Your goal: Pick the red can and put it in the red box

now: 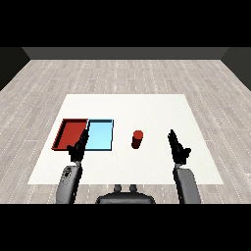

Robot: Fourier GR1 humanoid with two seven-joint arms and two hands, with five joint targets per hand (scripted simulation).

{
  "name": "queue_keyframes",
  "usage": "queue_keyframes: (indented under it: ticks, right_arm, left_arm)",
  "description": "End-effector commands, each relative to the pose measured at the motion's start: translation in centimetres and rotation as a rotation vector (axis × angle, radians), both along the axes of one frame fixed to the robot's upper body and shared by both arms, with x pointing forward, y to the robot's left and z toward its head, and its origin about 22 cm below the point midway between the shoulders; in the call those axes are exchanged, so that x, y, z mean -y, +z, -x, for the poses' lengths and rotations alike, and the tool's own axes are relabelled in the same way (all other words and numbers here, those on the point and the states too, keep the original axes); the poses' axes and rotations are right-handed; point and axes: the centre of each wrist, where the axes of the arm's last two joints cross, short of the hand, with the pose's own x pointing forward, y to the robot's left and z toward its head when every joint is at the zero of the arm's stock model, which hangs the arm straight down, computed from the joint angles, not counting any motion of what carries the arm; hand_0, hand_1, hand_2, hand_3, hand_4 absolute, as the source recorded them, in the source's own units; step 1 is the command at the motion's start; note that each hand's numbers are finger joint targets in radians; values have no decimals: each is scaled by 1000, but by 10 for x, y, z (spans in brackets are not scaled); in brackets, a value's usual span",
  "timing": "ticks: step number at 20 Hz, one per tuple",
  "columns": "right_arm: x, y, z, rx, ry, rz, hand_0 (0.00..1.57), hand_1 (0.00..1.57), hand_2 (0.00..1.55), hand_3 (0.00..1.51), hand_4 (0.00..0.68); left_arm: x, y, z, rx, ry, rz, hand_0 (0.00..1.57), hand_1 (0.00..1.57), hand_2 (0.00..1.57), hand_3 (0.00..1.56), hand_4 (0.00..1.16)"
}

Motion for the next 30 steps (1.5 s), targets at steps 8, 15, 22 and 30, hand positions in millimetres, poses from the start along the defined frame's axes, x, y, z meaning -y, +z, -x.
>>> queue_keyframes:
  ticks: [8, 15, 22, 30]
  right_arm:
    - [11, 18, -28, 279, 77, -38, 0, 0, 0, 0, 0]
    - [28, -4, -16, 332, 103, -56, 0, 0, 0, 0, 0]
    - [29, -9, -29, 322, 90, -82, 0, 0, 0, 0, 0]
    - [12, 2, -43, 259, 138, -125, 0, 0, 0, 0, 0]
  left_arm:
    - [5, 43, -15, 402, -4, 54, 0, 0, 0, 0, 0]
    - [-6, 2, -1, 440, -14, 59, 0, 0, 0, 0, 0]
    - [7, 8, -2, 452, -16, 52, 0, 0, 0, 0, 0]
    - [-5, 24, 1, 463, -21, 94, 0, 0, 0, 0, 0]
